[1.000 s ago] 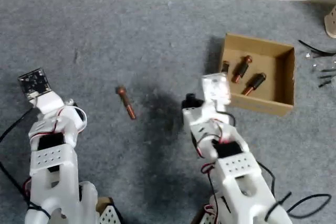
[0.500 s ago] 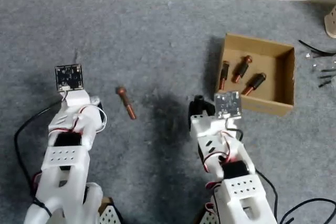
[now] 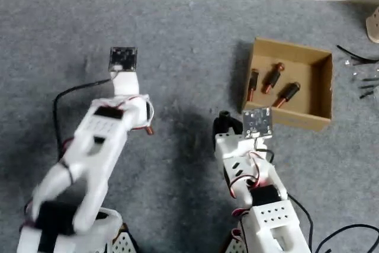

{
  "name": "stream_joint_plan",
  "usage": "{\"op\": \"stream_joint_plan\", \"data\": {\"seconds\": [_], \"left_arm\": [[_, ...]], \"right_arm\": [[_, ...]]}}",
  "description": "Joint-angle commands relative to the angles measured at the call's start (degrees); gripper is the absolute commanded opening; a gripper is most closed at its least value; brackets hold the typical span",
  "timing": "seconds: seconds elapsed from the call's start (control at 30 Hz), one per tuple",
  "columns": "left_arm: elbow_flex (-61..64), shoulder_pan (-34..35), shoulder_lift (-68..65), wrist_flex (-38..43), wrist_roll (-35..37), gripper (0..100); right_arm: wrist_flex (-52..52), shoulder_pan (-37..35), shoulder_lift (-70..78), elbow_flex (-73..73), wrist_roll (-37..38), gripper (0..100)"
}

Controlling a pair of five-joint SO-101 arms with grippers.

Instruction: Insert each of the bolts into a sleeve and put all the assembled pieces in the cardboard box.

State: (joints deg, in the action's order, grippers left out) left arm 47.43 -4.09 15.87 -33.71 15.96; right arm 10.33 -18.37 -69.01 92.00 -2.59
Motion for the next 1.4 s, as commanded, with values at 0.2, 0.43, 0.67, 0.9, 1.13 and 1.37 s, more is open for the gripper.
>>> {"op": "stream_joint_plan", "data": {"seconds": [0.2,0.43,0.67,0.9,1.13,1.37], "left_arm": [[-17.8,-2.5,-19.3,-9.1,7.6,10],[-19.8,-2.4,-24.0,-9.1,7.6,10],[-20.0,-2.4,-24.0,-11.2,7.7,10],[-19.9,-2.4,-24.4,-11.2,7.6,10],[-19.6,-2.4,-24.7,-10.8,7.4,10],[-17.8,-2.5,-24.7,-10.8,7.3,9]], "right_arm": [[-2.2,0.7,-1.3,-0.6,0.6,0.5],[-2.2,0.7,-1.3,-0.6,0.6,0.5],[-2.2,0.7,-1.3,-0.6,0.6,0.5],[-2.2,1.2,-1.3,-0.4,0.6,0.5],[-2.2,2.8,-1.3,-0.4,0.6,0.5],[-2.2,2.8,-1.4,-0.4,0.6,0.5]]}}
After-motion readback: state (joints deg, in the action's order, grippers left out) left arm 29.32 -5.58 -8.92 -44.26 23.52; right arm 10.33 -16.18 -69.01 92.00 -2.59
